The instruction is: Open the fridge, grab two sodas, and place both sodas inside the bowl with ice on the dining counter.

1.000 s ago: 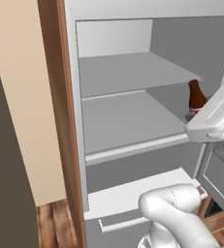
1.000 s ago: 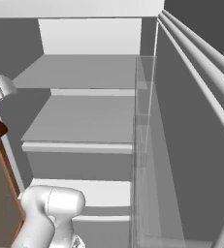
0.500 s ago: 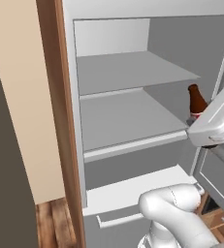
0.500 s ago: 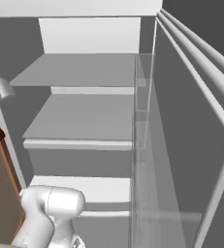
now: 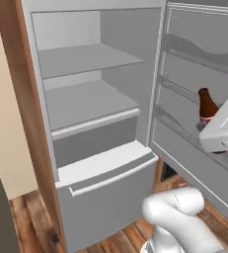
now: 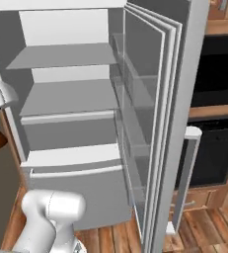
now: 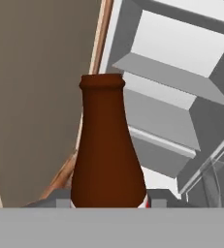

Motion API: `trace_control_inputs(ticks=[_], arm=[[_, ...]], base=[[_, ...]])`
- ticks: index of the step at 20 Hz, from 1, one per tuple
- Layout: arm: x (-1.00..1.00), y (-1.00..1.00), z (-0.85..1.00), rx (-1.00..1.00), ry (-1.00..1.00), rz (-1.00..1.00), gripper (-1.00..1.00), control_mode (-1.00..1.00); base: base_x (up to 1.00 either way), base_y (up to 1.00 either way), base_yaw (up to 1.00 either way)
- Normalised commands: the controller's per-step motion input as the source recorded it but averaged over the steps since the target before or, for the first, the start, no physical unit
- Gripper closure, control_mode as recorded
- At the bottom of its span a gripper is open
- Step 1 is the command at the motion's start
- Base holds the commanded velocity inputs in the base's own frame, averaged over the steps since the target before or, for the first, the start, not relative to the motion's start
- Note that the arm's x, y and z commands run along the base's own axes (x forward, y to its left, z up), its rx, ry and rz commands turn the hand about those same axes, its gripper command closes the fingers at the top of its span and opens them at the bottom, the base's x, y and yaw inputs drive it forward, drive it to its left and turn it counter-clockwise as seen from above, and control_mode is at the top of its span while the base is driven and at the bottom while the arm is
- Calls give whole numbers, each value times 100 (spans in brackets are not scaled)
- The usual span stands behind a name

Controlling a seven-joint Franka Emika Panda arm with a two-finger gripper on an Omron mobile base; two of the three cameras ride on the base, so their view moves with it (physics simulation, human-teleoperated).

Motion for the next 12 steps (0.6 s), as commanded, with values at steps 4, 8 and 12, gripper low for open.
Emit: trace_control_inputs(ticks=[4,8,12], arm=[[0,0,0,0,0,0,100,100],[0,0,0,0,0,0,100,100],[0,0,0,0,0,0,100,100]], base=[[-98,24,-50],[-100,22,-49],[-89,24,-50]])
